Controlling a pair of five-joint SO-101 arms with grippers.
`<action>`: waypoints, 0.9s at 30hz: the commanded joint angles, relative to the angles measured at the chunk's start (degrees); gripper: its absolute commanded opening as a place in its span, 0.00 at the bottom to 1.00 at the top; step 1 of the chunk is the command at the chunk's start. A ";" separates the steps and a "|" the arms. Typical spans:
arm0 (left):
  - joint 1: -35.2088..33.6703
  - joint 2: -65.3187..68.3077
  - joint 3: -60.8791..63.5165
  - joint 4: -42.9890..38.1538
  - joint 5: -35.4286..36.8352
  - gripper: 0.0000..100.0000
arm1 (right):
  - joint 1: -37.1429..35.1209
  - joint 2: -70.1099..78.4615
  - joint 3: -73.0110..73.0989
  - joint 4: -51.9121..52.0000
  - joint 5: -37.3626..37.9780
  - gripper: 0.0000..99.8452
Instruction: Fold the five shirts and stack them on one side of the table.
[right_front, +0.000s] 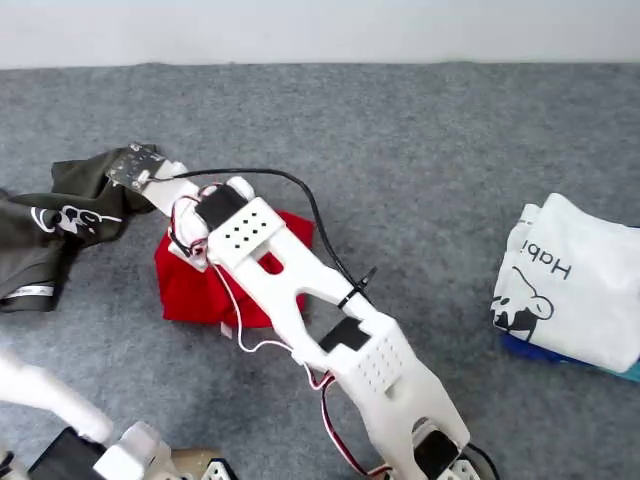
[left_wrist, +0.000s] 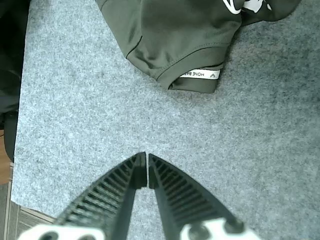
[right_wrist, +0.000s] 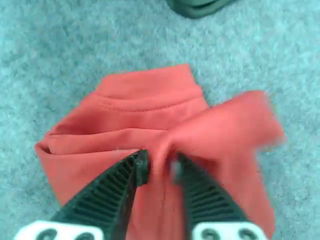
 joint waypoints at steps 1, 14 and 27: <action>0.00 -2.46 -0.22 1.05 0.62 0.02 | -1.45 0.04 -12.92 8.48 0.35 0.25; 0.26 -2.46 -0.22 1.05 0.62 0.02 | 12.79 0.75 -13.45 24.13 0.88 0.01; 0.26 -2.46 -0.22 1.05 0.62 0.02 | -0.40 2.77 -2.55 12.62 5.98 0.01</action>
